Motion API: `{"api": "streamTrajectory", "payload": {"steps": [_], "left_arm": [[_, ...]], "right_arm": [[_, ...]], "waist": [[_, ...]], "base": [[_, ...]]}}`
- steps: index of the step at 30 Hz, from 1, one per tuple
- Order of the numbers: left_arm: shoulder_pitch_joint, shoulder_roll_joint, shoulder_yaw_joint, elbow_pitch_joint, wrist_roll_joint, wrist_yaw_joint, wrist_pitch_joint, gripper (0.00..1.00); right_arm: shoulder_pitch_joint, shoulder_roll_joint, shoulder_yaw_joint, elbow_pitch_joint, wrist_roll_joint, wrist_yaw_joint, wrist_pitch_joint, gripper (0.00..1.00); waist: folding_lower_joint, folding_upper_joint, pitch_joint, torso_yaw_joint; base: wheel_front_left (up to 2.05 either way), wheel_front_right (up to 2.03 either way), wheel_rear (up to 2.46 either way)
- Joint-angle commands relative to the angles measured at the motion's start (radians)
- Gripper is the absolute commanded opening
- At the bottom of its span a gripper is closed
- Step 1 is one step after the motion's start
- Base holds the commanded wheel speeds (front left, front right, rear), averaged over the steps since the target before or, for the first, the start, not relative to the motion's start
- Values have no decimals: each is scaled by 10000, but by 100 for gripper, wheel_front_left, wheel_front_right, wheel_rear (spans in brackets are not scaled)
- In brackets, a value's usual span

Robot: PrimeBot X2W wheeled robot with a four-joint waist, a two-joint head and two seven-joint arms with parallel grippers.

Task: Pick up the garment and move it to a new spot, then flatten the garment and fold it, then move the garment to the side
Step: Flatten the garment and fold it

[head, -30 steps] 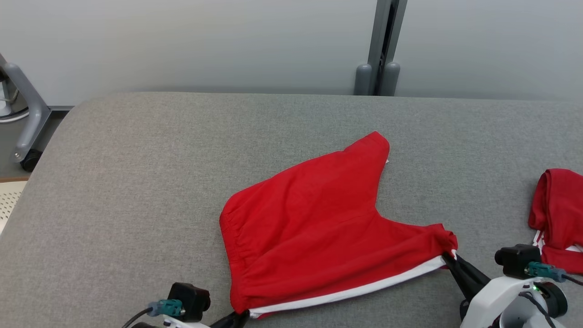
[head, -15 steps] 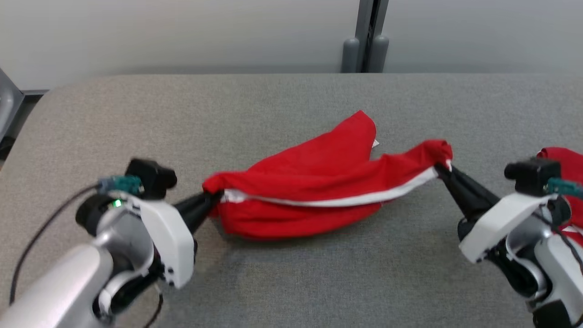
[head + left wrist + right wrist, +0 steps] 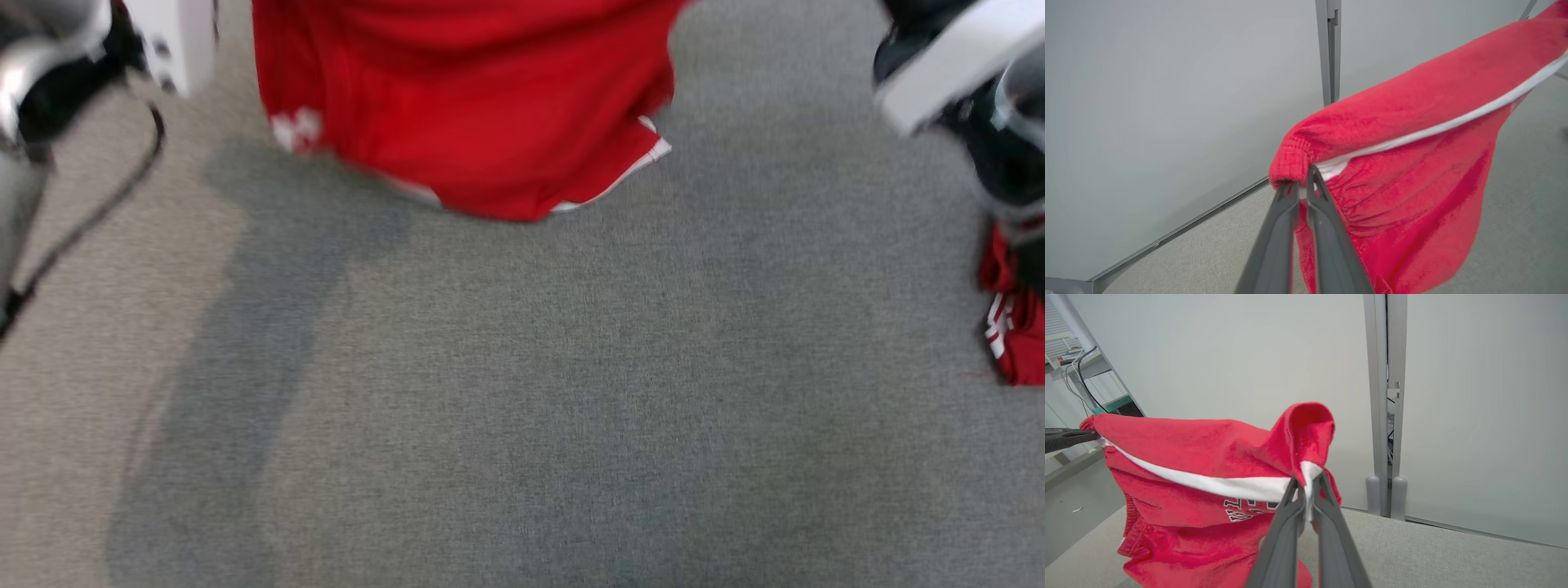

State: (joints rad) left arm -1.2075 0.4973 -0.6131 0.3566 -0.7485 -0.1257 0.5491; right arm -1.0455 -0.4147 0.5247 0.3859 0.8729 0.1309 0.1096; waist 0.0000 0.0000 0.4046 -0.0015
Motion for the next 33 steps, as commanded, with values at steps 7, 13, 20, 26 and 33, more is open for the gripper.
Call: {"api": "streamTrajectory", "payload": {"steps": [7,13,20,26,33], "left_arm": [[-2708,-482,-673,1942,107,-34,-1117,0],[-4006,-885,-1171,3690,14,-32,-2369,0],[-3654,-1112,-2124,4540,-944,-32,-2920,0],[-2100,-895,-3390,4138,-2094,-34,-3003,0],[-13,-36,-4688,2751,-3235,-35,-3543,0]], "right_arm": [[-2740,-233,500,1129,355,-2,-1091,0],[-4260,-551,958,1993,627,-4,-1979,0],[-4080,-706,2153,2481,1176,-4,-2320,0],[-2530,-892,3209,2317,1865,-2,-2783,0],[-196,-1209,4387,1555,2830,-2,-3153,0]], "waist": [[0,0,1224,-238],[0,0,1308,-121],[0,0,1124,-86],[0,0,712,-124],[0,0,-338,-296]], "base": [[0,0,0],[0,0,0],[0,0,0],[0,0,0],[0,0,0]]}}
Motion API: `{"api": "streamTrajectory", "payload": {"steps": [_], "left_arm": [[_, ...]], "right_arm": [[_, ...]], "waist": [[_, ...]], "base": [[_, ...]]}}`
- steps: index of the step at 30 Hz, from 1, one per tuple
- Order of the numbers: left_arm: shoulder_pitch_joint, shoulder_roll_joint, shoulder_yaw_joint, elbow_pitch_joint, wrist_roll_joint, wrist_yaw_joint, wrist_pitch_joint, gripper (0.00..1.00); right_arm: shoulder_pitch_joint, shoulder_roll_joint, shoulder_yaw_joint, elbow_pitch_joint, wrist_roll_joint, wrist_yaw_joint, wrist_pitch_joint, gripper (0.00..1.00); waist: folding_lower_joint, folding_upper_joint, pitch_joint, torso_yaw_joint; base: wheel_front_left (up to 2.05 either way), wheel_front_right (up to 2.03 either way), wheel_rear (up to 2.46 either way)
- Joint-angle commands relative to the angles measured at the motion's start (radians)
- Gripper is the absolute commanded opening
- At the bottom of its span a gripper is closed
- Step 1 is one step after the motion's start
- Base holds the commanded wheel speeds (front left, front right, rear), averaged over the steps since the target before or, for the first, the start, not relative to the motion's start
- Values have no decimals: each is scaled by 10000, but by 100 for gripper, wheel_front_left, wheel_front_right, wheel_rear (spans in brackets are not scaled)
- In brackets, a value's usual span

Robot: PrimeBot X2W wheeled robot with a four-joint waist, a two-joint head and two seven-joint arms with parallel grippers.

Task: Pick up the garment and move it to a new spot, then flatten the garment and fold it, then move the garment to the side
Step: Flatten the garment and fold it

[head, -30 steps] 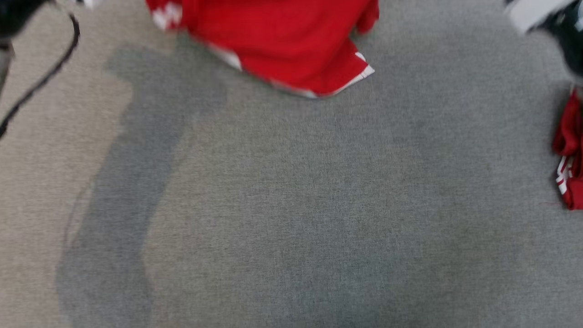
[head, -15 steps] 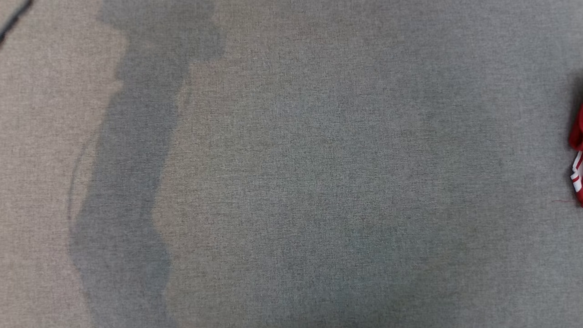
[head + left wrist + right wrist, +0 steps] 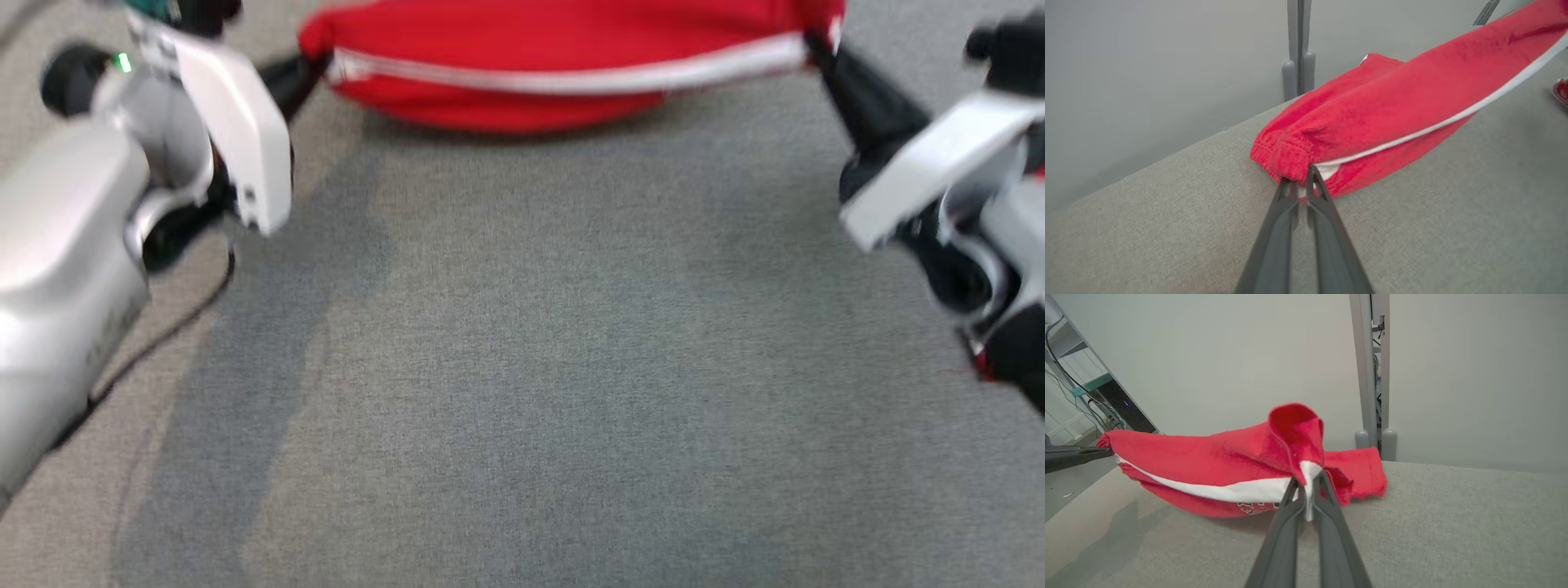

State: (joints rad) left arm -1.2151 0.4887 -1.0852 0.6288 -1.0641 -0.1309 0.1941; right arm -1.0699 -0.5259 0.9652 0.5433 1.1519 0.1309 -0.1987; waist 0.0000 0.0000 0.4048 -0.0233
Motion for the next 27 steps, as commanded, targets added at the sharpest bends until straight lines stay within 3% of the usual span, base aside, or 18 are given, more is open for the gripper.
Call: {"api": "streamTrajectory", "payload": {"steps": [1,14,22,27], "left_arm": [[406,167,-145,-247,-253,17,-6,0],[3761,1707,-1409,-2939,-2169,70,1235,0],[4955,2571,-1665,-5514,-2671,459,2017,0],[4975,3098,-1616,-6571,-2806,875,2310,0]], "right_arm": [[357,-178,151,-126,125,-2,-76,0],[4152,-1793,1176,-1576,1284,-4,424,0],[5996,-2973,565,-2945,1746,-4,525,0],[6472,-3188,33,-3501,1677,-4,833,0]], "waist": [[0,0,-540,-88],[0,0,-3011,-16],[0,0,-3271,-21],[0,0,-3038,-43]], "base": [[0,0,0],[0,0,0],[0,0,0],[0,0,0]]}}
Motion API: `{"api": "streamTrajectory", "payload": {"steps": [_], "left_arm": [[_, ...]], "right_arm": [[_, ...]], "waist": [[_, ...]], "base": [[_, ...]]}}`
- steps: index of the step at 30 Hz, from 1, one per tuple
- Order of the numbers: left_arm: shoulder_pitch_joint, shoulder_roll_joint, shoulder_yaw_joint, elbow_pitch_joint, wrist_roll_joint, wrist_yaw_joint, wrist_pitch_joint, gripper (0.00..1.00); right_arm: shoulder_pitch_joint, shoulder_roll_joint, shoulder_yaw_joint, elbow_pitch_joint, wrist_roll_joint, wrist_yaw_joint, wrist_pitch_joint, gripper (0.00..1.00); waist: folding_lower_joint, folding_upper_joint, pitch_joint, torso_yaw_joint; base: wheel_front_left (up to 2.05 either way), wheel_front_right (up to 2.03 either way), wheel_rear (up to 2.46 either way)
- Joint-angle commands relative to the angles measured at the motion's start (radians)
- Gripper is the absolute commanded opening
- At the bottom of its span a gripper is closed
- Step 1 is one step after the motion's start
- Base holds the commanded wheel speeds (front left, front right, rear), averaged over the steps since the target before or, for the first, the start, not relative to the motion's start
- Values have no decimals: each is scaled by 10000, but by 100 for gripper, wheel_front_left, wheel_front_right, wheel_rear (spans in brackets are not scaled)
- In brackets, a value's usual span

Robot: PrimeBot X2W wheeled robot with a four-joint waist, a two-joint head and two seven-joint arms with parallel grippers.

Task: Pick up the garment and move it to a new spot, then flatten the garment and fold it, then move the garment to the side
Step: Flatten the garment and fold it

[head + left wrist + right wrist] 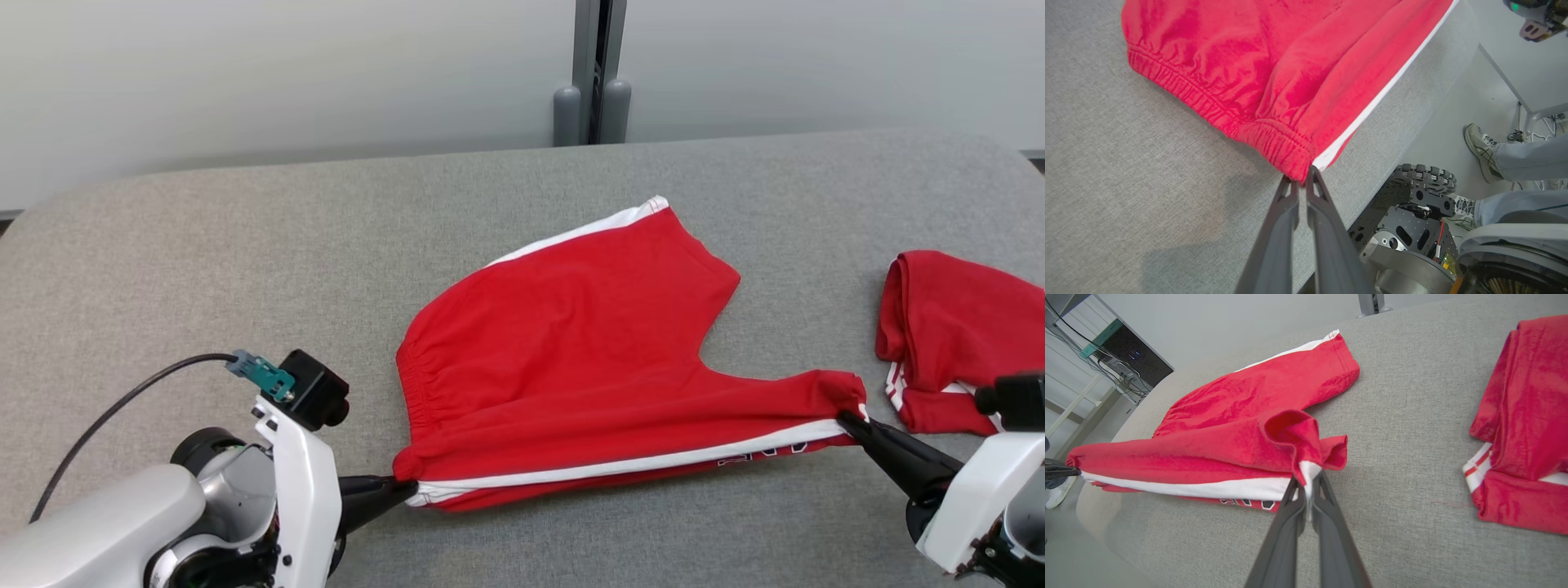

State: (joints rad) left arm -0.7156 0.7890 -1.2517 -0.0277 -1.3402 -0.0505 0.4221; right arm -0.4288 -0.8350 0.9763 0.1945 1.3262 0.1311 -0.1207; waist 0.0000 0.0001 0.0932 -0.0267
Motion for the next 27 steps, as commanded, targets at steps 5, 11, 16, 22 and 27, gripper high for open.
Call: {"api": "streamTrajectory", "payload": {"steps": [5,11,16,22,27], "left_arm": [[-492,265,240,-237,-683,131,825,0],[-1754,162,626,148,-1483,-113,2309,0],[-2654,71,885,465,-1814,-364,3090,0],[-3640,-291,1493,1056,-2050,-358,3202,0],[-4312,-599,1736,1611,-2047,-286,3389,0]], "right_arm": [[-577,92,-608,-79,-46,-6,1283,0],[-2218,433,-1255,225,-84,-6,2840,0],[-3328,695,-1579,722,122,-6,3836,0],[-4706,1213,-1718,1406,-111,-4,4755,0],[-5698,1690,-1800,2069,-398,-4,4966,0]], "waist": [[0,-1,637,-43],[0,-1,1760,53],[0,-1,2423,165],[0,-1,3143,389],[0,-1,3633,591]], "base": [[0,0,0],[0,0,0],[0,0,0],[0,0,0],[0,0,0]]}}
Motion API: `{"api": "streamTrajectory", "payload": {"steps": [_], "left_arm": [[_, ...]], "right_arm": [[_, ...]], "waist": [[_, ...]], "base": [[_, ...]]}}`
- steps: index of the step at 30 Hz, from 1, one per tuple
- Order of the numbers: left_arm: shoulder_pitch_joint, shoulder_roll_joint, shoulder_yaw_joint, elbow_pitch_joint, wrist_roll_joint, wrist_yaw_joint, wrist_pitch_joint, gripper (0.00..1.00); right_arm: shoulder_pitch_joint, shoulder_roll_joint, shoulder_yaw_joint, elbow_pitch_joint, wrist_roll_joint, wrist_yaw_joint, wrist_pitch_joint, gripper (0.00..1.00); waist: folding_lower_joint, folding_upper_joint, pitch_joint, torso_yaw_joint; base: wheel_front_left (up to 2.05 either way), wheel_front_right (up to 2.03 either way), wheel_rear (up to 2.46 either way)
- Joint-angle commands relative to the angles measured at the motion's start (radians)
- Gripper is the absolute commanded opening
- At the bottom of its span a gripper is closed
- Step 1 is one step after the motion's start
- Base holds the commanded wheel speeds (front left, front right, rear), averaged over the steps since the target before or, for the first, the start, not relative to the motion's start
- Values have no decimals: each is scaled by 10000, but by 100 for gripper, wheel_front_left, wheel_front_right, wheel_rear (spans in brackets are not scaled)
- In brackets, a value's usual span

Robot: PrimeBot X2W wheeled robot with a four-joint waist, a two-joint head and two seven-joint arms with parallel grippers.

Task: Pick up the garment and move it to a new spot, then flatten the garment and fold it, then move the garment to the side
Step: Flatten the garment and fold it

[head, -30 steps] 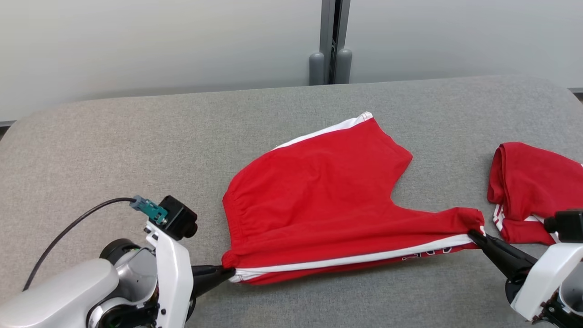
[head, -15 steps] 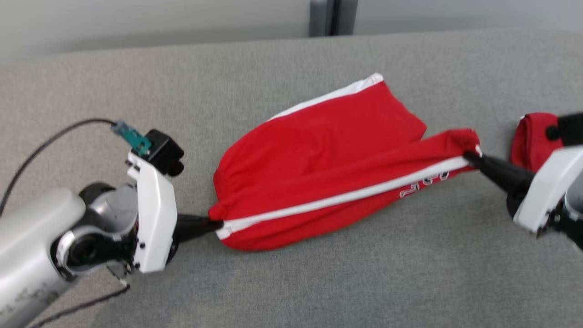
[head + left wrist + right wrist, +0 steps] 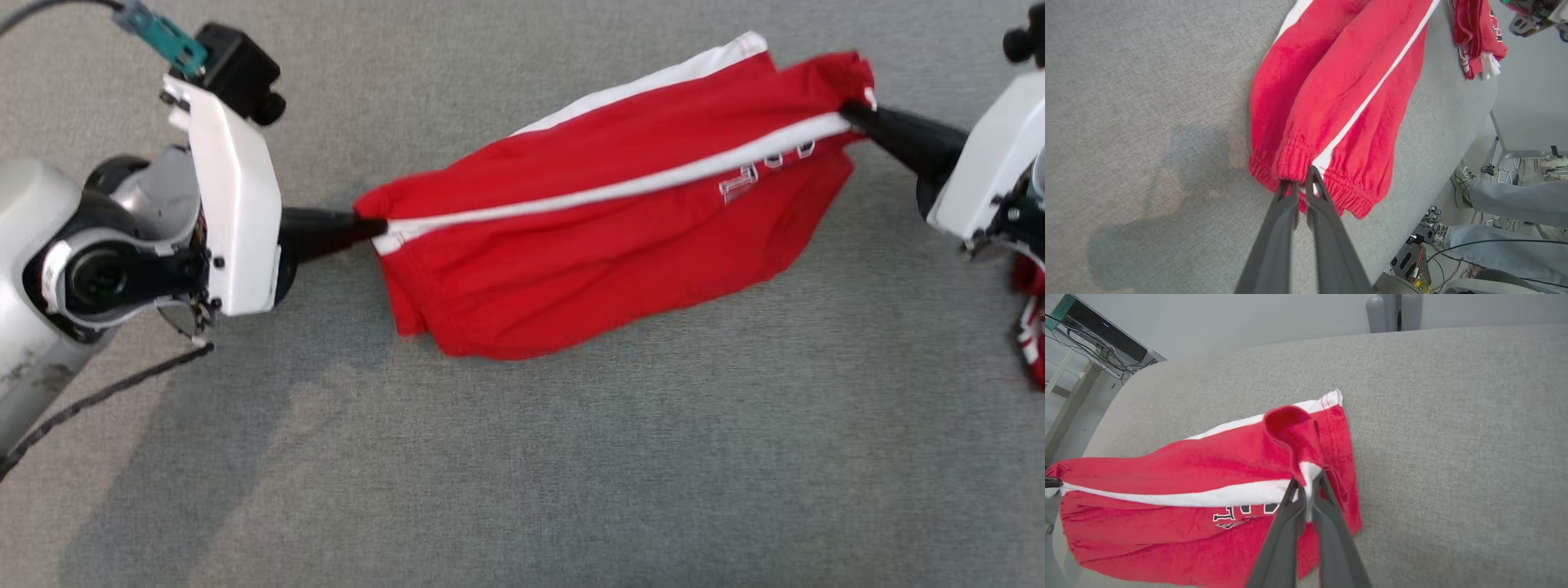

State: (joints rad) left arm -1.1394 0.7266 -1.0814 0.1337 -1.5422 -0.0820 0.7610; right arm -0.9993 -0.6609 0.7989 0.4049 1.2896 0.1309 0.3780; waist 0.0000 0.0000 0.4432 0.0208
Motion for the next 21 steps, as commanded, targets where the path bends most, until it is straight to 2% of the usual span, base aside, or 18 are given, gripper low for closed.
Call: {"api": "streamTrajectory", "payload": {"steps": [1,7,13,14,15,21], "left_arm": [[-180,-32,62,78,-29,21,10,0],[-469,-319,91,620,199,-6,-57,0],[-398,-601,45,991,241,-146,-161,0],[-383,-620,43,1052,266,-161,-204,77],[-367,-634,38,1120,280,-173,-228,100],[-168,-727,47,1457,329,-279,-484,100]], "right_arm": [[-124,38,-31,90,-90,-2,-63,0],[-692,490,29,941,-210,-2,52,0],[-839,643,79,1655,-240,-2,16,0],[-851,678,76,1723,-228,-2,-28,65],[-864,708,67,1773,-220,-2,-115,100],[-679,919,115,1890,-132,-1,-526,100]], "waist": [[0,0,206,153],[0,0,533,294],[0,0,599,398],[0,0,588,396],[0,0,573,389],[0,0,208,289]], "base": [[0,0,0],[0,0,0],[0,0,0],[0,0,0],[0,0,0],[0,0,0]]}}
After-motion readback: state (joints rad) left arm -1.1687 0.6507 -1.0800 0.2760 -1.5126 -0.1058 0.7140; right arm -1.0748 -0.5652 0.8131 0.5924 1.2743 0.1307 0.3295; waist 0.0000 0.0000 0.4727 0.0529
